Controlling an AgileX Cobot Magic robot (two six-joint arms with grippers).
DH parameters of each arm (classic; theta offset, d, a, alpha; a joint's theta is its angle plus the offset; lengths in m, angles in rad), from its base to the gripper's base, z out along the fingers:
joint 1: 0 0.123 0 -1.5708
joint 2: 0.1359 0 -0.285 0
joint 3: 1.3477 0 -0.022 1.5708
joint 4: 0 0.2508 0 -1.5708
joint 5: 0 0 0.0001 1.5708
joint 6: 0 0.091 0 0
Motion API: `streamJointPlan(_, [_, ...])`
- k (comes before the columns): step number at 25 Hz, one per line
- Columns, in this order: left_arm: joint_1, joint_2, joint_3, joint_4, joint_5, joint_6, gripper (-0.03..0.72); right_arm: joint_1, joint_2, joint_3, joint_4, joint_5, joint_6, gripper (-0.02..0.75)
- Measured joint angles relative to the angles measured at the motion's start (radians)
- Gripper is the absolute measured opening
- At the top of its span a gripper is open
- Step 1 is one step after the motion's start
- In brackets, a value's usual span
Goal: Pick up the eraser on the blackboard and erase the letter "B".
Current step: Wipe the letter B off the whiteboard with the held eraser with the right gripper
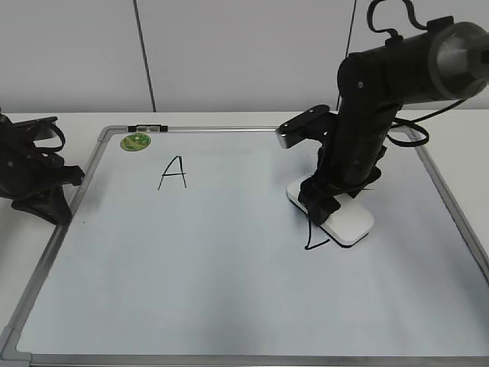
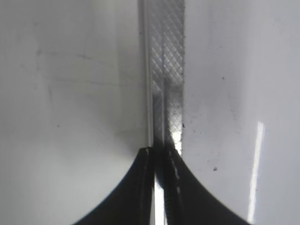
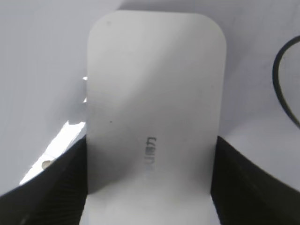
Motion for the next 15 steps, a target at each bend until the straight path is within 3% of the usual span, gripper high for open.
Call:
streamJointPlan(5, [0.0,0.0,0.0,0.0,0.0,0.0,0.011,0.004,0.011,-0.02,-0.043,0.0,0.024,0.555])
streamJointPlan(9, [0.0,0.0,0.0,0.0,-0.002,0.0,0.011,0.013,0.014,-0.022,-0.014,0.0,0.0,0.555])
streamJointPlan(15, [0.0,0.0,0.0,0.002,-0.002,0.0,0.011,0.093,0.027,-0.032,0.005,-0.005,-0.029,0.555])
